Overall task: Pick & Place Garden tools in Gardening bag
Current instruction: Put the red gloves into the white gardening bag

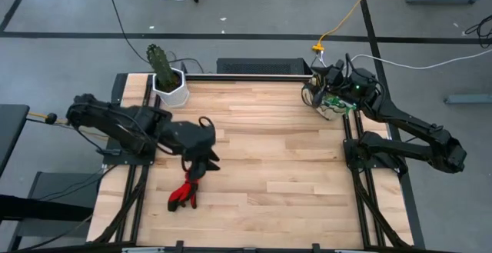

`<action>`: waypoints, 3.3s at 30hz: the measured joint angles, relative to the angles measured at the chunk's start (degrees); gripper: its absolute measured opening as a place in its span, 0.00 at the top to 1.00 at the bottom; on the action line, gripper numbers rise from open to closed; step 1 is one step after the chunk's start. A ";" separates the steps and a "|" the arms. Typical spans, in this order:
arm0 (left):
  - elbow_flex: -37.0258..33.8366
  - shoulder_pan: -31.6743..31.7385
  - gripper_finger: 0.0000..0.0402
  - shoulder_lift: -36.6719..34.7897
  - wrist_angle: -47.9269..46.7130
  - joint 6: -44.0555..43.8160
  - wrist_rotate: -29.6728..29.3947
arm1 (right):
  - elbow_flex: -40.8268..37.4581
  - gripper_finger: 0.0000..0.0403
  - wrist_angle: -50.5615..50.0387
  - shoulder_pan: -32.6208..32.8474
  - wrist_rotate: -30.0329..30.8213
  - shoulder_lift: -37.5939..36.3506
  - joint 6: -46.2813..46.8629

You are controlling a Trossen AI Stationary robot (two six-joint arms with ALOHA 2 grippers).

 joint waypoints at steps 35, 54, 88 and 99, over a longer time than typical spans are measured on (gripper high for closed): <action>0.00 -15.98 0.58 14.50 -15.80 35.78 12.67 | 0.00 0.30 0.26 0.00 1.27 -0.04 -0.12; -0.38 -16.29 0.58 14.56 -23.86 70.34 9.58 | 0.00 0.30 0.24 0.00 1.24 -0.04 -0.20; -12.46 -15.72 0.58 14.59 -12.76 83.02 6.74 | 0.00 0.30 -2.15 0.02 1.30 -0.04 0.04; -12.46 -14.19 0.58 14.59 -11.93 83.94 6.20 | 0.00 0.30 -3.02 0.02 1.30 -0.04 1.99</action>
